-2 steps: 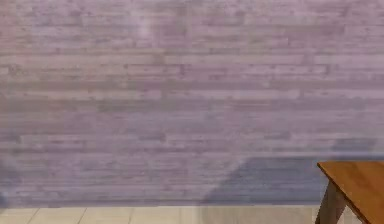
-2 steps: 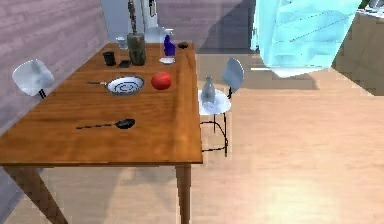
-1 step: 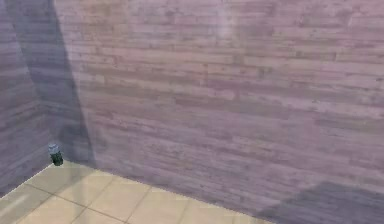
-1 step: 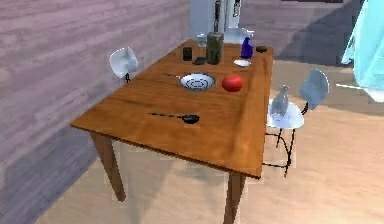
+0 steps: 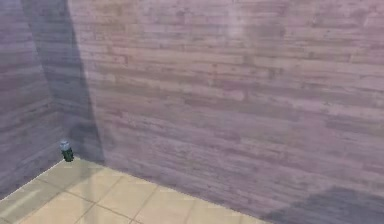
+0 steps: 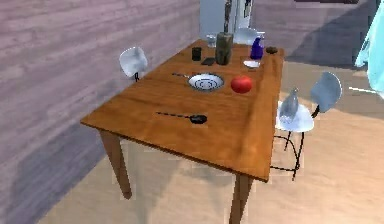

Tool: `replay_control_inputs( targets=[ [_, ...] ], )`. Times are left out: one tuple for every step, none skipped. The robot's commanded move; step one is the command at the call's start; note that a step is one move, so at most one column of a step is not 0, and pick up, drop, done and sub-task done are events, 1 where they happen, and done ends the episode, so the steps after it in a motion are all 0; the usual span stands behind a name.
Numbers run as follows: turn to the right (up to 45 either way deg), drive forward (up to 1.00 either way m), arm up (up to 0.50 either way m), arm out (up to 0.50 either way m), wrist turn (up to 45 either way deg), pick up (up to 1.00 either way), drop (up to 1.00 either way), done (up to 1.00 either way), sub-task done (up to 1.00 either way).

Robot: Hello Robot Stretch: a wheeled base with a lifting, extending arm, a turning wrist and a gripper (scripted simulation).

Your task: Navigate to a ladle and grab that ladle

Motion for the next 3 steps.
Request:
replay_control_inputs(
  targets=[
    [45.0,0.00,0.00,0.00,0.0,0.00,0.00,0.00,0.00],
    [27.0,0.00,0.00,0.00,0.0,0.00,0.00,0.00,0.00],
    [0.0,0.30,0.00,0.00,0.0,0.00,0.00,0.00,0.00]
  ],
)
